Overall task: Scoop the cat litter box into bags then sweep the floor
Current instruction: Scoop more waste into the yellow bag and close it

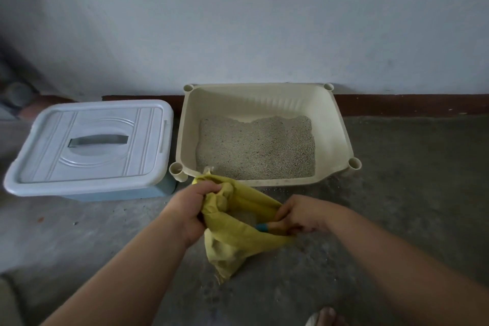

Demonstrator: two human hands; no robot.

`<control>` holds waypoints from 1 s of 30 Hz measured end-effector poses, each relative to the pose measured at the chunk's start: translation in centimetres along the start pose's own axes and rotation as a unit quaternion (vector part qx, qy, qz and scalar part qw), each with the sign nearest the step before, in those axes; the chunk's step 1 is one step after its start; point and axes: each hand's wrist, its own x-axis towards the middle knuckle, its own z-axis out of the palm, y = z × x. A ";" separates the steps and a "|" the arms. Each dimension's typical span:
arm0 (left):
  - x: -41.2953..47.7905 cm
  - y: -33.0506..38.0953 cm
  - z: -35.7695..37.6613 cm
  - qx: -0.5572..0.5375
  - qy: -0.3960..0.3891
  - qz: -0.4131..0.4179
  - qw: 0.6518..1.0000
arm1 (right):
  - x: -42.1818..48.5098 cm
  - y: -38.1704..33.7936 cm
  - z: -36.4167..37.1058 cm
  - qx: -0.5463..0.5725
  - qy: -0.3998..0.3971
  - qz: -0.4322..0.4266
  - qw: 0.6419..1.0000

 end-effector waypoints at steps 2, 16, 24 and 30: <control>0.7 0.7 -1.0 0.016 0.038 0.022 0.999 | 0.1 -0.4 -0.4 0.029 0.003 0.003 1.000; 2.4 2.2 -3.0 0.002 0.085 0.042 0.996 | -1.8 -2.6 -5.7 0.100 -0.005 -0.009 0.995; 2.0 2.2 -2.8 0.011 0.057 0.035 0.998 | -1.3 -5.2 -11.0 0.147 0.098 -0.060 0.982; 2.0 2.3 -2.7 0.019 0.046 0.031 0.998 | 3.0 -8.1 -12.8 0.149 0.236 -0.011 0.960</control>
